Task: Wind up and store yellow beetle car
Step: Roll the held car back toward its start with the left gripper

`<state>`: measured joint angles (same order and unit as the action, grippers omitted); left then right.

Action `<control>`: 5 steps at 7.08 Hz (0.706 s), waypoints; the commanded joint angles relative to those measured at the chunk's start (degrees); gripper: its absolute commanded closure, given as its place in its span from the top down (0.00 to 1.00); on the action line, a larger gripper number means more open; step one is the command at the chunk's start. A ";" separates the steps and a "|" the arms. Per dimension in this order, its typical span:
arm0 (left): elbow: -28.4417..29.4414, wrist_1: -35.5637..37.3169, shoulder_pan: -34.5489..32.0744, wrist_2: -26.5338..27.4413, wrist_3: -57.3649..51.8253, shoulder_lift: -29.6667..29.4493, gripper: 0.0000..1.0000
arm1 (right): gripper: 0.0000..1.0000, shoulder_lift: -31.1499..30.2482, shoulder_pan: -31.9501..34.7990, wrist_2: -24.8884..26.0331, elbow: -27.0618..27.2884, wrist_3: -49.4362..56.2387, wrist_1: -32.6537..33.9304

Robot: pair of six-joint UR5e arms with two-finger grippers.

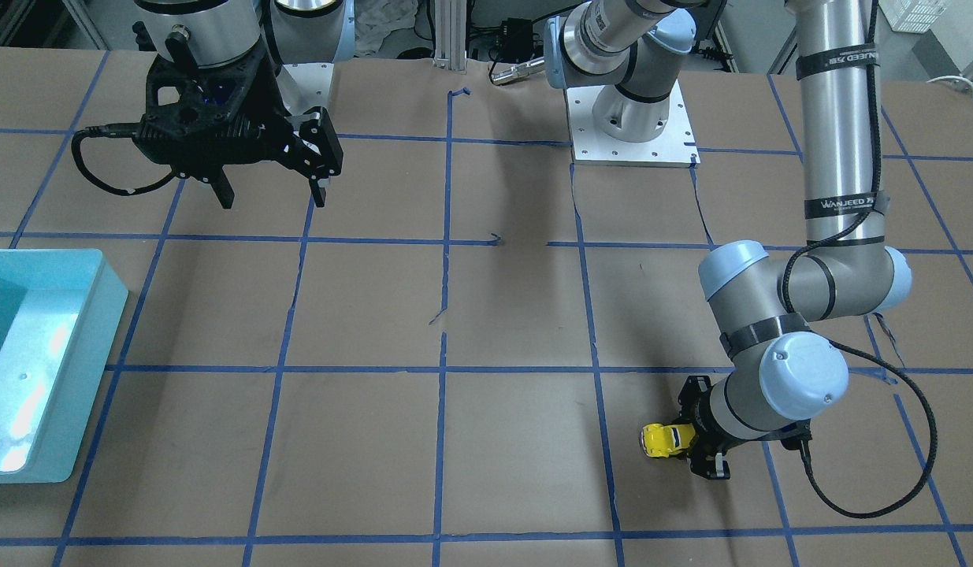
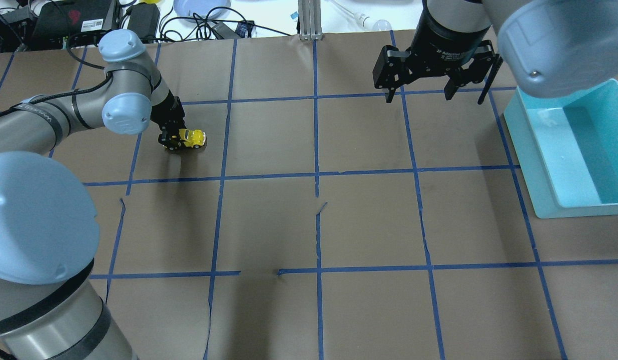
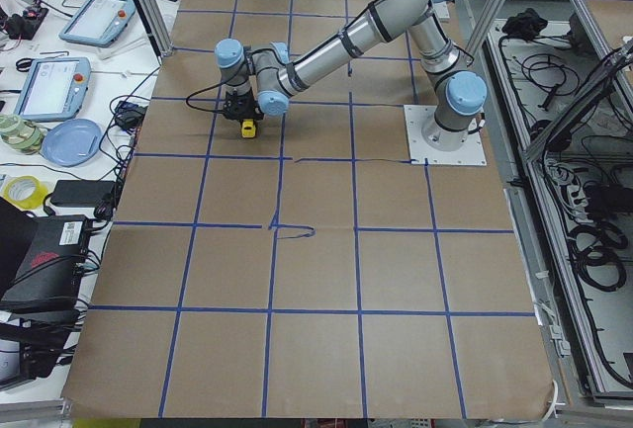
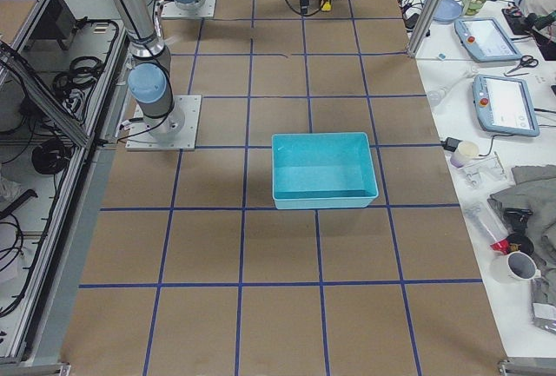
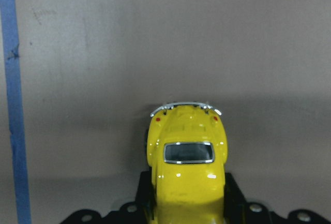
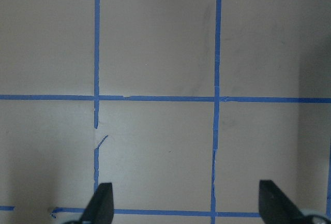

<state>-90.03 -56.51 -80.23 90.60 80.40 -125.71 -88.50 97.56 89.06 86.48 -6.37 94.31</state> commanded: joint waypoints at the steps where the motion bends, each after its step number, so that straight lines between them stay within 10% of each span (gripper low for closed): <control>1: -0.32 0.00 1.47 -0.07 -0.77 0.21 0.08 | 1.00 0.00 0.00 -0.02 0.00 0.04 0.00; 5: -0.50 0.00 2.88 0.10 -1.99 0.03 0.08 | 1.00 0.00 0.00 -0.02 0.00 0.04 0.00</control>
<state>-90.44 -56.51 -77.94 90.64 78.82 -125.63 -88.51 97.56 89.03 86.48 -6.37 94.31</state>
